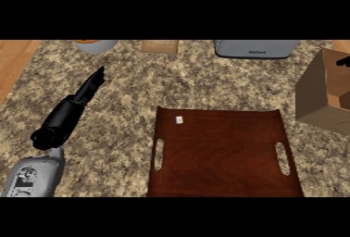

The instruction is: Pick the can from the tray and place it in the cardboard box

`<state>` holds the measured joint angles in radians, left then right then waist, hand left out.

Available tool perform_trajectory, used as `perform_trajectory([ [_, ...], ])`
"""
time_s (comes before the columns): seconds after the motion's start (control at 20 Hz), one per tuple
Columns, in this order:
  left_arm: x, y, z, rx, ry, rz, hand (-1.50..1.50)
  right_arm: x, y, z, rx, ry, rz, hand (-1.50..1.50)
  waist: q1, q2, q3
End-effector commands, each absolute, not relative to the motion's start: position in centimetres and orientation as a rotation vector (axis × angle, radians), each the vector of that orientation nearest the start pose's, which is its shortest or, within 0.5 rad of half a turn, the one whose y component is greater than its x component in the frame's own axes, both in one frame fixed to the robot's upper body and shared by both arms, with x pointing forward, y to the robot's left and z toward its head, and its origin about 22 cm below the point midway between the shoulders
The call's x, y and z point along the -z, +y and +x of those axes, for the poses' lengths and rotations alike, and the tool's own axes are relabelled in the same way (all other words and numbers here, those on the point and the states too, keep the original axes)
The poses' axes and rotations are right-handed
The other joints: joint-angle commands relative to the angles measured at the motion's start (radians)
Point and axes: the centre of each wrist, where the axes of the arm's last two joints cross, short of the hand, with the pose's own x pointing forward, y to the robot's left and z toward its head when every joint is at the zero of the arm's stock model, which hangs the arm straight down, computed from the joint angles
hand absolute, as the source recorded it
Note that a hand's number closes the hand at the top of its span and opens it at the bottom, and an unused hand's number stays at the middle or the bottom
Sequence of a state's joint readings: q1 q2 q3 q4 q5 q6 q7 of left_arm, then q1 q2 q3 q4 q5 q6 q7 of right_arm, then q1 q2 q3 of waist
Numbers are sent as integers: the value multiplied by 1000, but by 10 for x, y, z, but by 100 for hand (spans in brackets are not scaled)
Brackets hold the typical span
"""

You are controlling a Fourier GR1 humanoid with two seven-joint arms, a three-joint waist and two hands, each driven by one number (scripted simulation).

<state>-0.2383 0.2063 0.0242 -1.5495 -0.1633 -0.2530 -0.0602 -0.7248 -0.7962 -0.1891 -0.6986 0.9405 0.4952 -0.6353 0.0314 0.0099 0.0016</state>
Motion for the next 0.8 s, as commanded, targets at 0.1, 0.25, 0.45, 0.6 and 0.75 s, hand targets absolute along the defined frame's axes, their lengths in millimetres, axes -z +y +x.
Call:
perform_trajectory([
  [0.1,-64,259,296,543,-1752,81,0,-169,-457,380,-976,-1703,-331,-150,-14,-6,1],
  [0.25,-63,267,291,541,-1742,90,0,-159,-466,380,-644,-1801,-135,-150,-15,-12,1],
  [0.45,-68,261,290,534,-1760,85,0,-150,-483,374,-334,-1747,-32,-150,-4,-3,1],
  [0.6,-75,256,294,550,-1781,88,0,-170,-507,362,-204,-1713,-69,-150,5,5,2],
  [0.75,-72,250,299,553,-1786,71,0,-154,-523,345,-127,-1741,-89,-150,10,15,4],
])
